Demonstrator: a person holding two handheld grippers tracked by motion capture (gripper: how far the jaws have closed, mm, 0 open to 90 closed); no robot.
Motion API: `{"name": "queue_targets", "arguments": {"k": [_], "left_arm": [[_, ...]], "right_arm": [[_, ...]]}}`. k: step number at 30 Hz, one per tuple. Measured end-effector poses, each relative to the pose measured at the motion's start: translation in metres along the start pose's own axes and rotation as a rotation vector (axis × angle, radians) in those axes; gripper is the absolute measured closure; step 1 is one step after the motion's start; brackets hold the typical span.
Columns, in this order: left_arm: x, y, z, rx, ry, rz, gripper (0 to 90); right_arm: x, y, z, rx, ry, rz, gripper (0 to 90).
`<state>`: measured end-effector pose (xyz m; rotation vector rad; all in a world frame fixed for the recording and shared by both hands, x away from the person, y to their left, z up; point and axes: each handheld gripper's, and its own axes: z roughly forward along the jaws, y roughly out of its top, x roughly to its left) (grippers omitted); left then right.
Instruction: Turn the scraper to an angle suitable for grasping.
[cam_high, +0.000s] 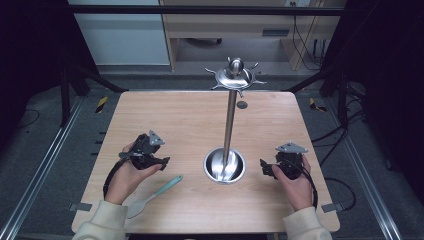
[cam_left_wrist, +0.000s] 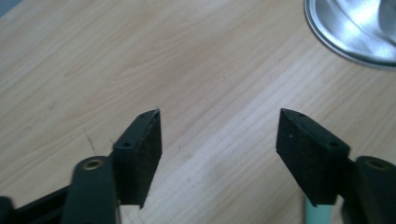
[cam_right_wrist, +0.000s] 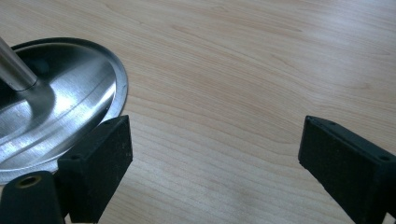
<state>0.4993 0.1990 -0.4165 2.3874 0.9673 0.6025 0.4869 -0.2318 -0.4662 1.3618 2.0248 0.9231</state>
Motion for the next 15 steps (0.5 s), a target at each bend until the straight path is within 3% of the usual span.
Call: {"name": "queue_targets", "arguments": {"k": [2,3,5,6,10,15], "left_arm": [[-0.002,-0.002,-0.001,-0.002,0.004,0.0,48.5],[-0.004,-0.003,-0.002,0.001,0.019,0.019,48.5],[-0.003,-0.003,-0.004,0.004,0.035,0.043,61.1],[-0.002,-0.005,-0.006,-0.014,0.016,0.02,65.3],[-0.004,-0.012,-0.004,0.007,0.017,0.015,73.7],[-0.006,-0.024,0.0,0.001,-0.015,-0.018,83.9]], "right_arm": [[0.001,0.0,0.0,0.003,0.001,-0.005,10.9],[0.001,0.0,0.0,0.003,0.001,-0.005,10.9],[0.002,0.0,0.0,0.008,0.004,-0.014,11.5],[0.002,0.0,0.0,0.006,0.006,-0.012,11.5],[0.001,0.0,-0.001,0.002,0.005,-0.004,11.4],[0.004,0.002,0.0,-0.003,0.014,-0.021,11.1]]}}
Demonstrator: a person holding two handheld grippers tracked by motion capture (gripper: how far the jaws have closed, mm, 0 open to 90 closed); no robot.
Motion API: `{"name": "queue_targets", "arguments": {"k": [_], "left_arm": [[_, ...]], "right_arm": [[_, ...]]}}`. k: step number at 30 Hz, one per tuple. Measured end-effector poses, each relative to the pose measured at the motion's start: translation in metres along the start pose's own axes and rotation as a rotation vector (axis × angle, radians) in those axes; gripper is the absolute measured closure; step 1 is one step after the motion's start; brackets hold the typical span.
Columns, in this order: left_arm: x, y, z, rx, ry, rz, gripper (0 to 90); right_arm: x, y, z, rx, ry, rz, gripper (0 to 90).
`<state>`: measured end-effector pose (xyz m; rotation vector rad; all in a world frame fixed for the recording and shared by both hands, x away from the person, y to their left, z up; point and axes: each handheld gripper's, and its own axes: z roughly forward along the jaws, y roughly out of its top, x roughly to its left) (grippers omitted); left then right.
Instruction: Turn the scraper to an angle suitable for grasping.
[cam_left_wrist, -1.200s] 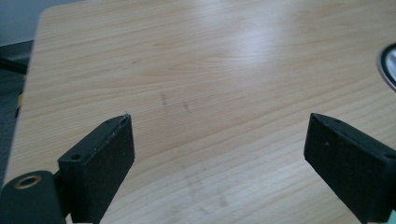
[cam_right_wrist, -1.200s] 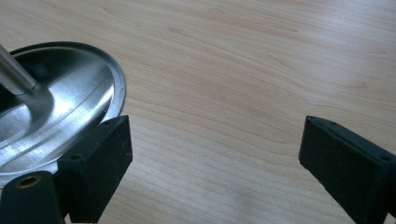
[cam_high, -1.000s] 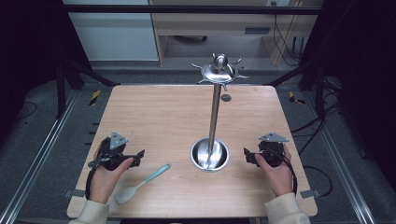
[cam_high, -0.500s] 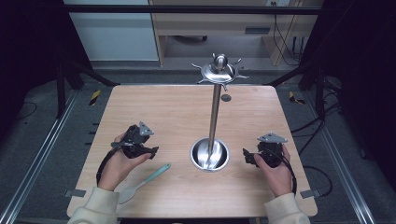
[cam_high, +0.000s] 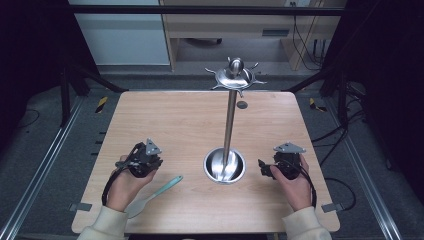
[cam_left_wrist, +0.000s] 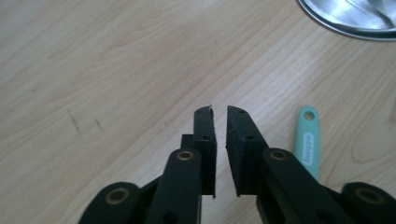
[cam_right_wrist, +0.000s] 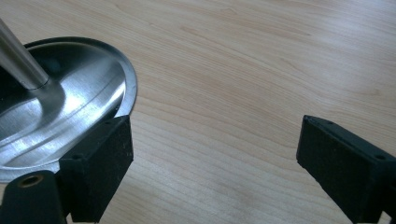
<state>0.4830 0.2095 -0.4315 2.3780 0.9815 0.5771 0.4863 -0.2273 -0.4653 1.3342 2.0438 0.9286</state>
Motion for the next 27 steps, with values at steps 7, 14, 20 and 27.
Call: {"name": "queue_targets", "arguments": {"k": [7,14,20,27], "left_arm": [[-0.015,-0.004,0.008,0.024,-0.066,0.02,90.0],[-0.031,-0.001,0.021,0.056,-0.103,0.076,90.0],[-0.036,-0.001,0.026,0.067,-0.104,0.091,90.0],[-0.038,-0.003,0.034,0.095,-0.121,0.097,90.0]], "right_arm": [[0.0,0.0,0.0,0.002,-0.003,0.003,11.1],[0.0,0.0,0.001,0.003,-0.002,-0.007,11.0],[0.001,0.0,0.001,0.006,0.003,-0.004,11.0],[0.0,0.0,0.001,0.005,0.002,-0.007,11.2]]}}
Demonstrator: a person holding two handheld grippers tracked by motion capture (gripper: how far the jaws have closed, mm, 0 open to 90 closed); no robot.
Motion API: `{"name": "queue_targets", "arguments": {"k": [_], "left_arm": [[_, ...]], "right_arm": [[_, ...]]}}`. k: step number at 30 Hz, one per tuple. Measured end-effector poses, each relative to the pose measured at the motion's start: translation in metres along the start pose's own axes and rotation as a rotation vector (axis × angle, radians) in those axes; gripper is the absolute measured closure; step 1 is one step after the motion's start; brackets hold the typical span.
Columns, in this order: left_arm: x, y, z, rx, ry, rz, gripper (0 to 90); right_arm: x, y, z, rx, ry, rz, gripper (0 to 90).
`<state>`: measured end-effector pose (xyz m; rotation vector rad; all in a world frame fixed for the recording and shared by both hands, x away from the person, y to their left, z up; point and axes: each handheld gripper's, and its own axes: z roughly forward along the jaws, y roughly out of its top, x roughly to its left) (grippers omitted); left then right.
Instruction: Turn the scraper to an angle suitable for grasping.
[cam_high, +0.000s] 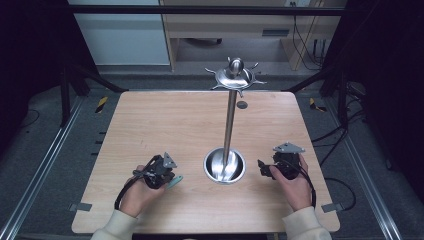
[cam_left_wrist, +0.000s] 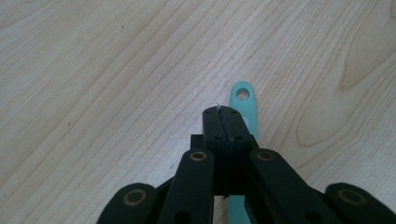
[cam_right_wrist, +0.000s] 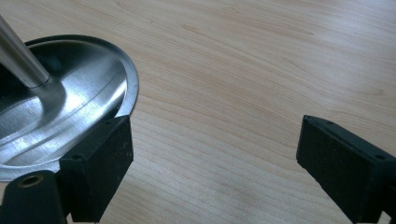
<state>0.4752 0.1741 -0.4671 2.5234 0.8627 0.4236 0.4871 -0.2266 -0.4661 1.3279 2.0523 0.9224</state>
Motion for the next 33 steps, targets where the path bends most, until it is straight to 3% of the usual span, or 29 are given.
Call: {"name": "queue_targets", "arguments": {"k": [12,15,17,18,19,24,28,33], "left_arm": [[-0.001,0.0,0.004,0.016,-0.025,-0.003,90.0],[-0.006,0.001,0.003,0.031,-0.053,0.016,90.0],[-0.011,0.004,0.002,0.06,-0.076,0.066,90.0],[-0.011,0.004,0.002,0.06,-0.076,0.066,90.0],[-0.013,0.006,0.001,0.064,-0.115,0.075,90.0],[-0.018,0.008,-0.001,0.067,-0.144,0.09,90.0],[-0.019,0.013,-0.011,0.051,-0.121,0.117,88.7],[-0.019,0.02,-0.023,0.028,-0.084,0.12,85.9]], "right_arm": [[0.0,0.0,0.0,0.004,0.005,-0.001,11.9],[0.0,0.0,0.0,0.005,0.004,-0.001,11.9],[0.0,0.0,0.0,0.007,0.006,0.001,11.9],[0.0,0.0,0.0,0.007,0.006,0.001,11.9],[0.001,0.0,0.001,0.007,0.007,-0.002,12.4],[0.001,0.0,0.001,0.009,0.009,0.0,12.4],[0.001,0.0,0.001,0.007,0.009,-0.007,12.4],[0.002,0.001,0.002,0.006,0.008,-0.012,12.2]]}}
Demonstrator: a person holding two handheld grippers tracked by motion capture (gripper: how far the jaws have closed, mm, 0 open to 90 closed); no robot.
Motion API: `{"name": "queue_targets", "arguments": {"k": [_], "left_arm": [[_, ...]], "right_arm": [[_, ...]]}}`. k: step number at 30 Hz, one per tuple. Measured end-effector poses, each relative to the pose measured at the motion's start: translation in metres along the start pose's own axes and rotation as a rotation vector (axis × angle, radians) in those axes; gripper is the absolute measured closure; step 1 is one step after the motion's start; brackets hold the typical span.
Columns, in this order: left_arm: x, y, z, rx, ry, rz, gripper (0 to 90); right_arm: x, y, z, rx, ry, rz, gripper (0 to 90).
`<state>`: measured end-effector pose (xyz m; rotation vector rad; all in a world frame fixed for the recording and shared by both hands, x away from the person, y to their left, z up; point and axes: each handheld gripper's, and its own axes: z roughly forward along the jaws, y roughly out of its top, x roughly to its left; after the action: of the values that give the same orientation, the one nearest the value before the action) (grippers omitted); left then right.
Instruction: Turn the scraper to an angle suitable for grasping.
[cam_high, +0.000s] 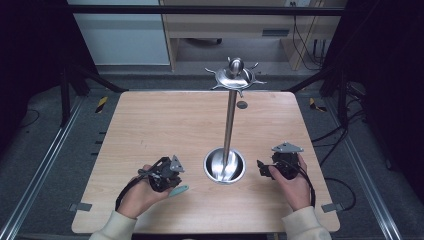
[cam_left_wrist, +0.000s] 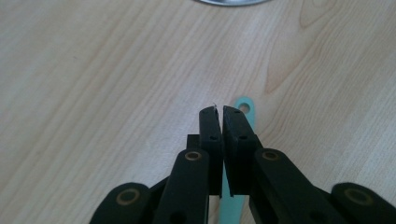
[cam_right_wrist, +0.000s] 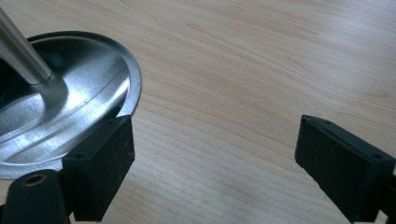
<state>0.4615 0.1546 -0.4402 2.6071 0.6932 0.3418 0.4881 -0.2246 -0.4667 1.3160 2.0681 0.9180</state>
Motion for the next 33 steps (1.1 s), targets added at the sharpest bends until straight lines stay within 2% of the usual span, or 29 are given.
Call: {"name": "queue_targets", "arguments": {"k": [2,4,6,7,14,15,17,19,28,33], "left_arm": [[0.001,0.003,-0.005,0.009,0.002,0.003,83.7],[0.002,0.008,-0.008,0.039,0.005,0.014,82.4],[0.001,0.009,-0.008,0.047,-0.002,0.019,81.2],[-0.001,0.012,-0.007,0.076,-0.007,0.036,80.1],[-0.004,0.018,-0.002,0.139,-0.02,0.072,72.1],[-0.004,0.018,0.001,0.169,-0.01,0.072,71.5],[-0.003,0.018,0.003,0.195,-0.007,0.062,70.0],[-0.004,0.017,0.007,0.22,-0.029,0.058,66.6],[-0.006,0.015,0.019,0.26,-0.047,0.065,62.6],[-0.007,0.016,0.021,0.261,-0.046,0.071,62.8]], "right_arm": [[0.0,0.0,-0.001,0.0,-0.001,0.005,12.2],[-0.001,0.0,-0.003,-0.007,0.001,0.012,12.2],[-0.002,0.0,-0.002,-0.009,0.0,0.005,12.2],[-0.002,0.0,-0.002,-0.009,0.001,0.01,12.2],[-0.001,0.001,-0.002,-0.012,0.002,0.011,12.2],[-0.001,0.001,-0.002,-0.01,0.003,0.01,12.2],[0.0,0.001,-0.002,-0.009,0.003,0.012,12.2],[-0.001,0.001,-0.002,-0.009,0.004,0.01,12.2],[-0.002,0.001,-0.002,-0.013,0.002,0.014,12.1],[-0.002,0.001,-0.002,-0.014,0.003,0.014,12.1]]}}
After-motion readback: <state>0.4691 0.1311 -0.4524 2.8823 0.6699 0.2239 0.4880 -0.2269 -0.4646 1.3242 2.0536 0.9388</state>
